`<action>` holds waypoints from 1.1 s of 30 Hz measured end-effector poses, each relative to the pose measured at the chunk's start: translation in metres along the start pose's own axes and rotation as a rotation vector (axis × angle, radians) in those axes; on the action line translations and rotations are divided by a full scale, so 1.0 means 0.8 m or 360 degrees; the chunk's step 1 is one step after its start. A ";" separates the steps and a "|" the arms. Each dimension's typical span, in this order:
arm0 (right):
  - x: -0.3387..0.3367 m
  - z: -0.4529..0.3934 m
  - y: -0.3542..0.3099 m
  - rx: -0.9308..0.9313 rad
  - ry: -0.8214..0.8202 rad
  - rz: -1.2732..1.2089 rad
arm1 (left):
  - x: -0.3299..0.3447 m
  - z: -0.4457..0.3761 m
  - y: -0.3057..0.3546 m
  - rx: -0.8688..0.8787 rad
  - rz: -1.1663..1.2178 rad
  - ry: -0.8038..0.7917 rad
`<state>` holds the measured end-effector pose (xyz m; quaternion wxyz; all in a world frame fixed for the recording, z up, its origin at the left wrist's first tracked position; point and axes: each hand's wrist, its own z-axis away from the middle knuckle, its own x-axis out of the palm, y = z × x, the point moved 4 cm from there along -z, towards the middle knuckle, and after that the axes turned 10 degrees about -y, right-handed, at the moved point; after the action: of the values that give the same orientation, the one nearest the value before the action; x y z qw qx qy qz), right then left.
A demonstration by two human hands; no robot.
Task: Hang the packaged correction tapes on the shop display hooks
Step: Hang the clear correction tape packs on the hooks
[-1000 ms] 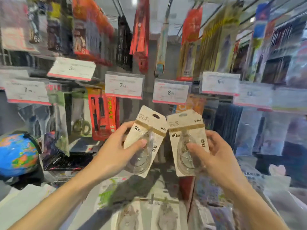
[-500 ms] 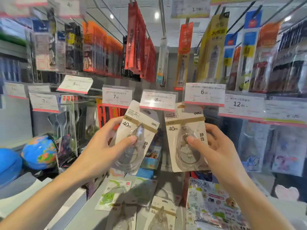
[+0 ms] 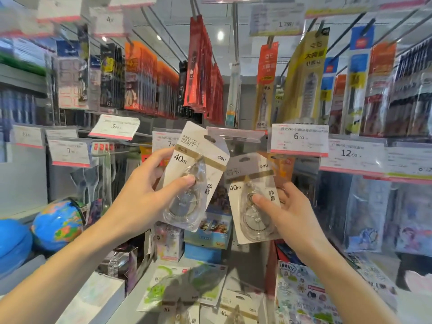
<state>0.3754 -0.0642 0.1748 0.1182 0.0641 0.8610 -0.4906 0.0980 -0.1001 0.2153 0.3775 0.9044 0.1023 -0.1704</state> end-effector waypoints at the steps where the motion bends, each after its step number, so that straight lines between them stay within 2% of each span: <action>1: 0.005 -0.007 0.000 0.0006 0.0011 0.0001 | -0.001 -0.001 0.000 0.0008 0.0006 -0.0004; 14: 0.029 -0.042 0.001 0.0004 0.0063 0.0002 | -0.006 -0.010 -0.014 0.0054 0.0048 -0.0034; 21: 0.036 -0.057 0.021 -0.0051 0.0115 0.0182 | -0.004 -0.010 -0.036 0.0011 0.0053 -0.0061; 26: 0.035 -0.076 0.038 0.0093 0.0278 0.0305 | -0.004 -0.009 -0.053 -0.0046 0.0045 -0.0012; 33: 0.043 -0.101 0.044 0.0312 0.0230 0.0387 | 0.001 -0.007 -0.069 -0.0116 0.0070 -0.0006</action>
<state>0.3392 0.0228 0.1758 0.1077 0.2141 0.8012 -0.5483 0.0823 -0.0578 0.1825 0.4142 0.8917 0.0877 -0.1600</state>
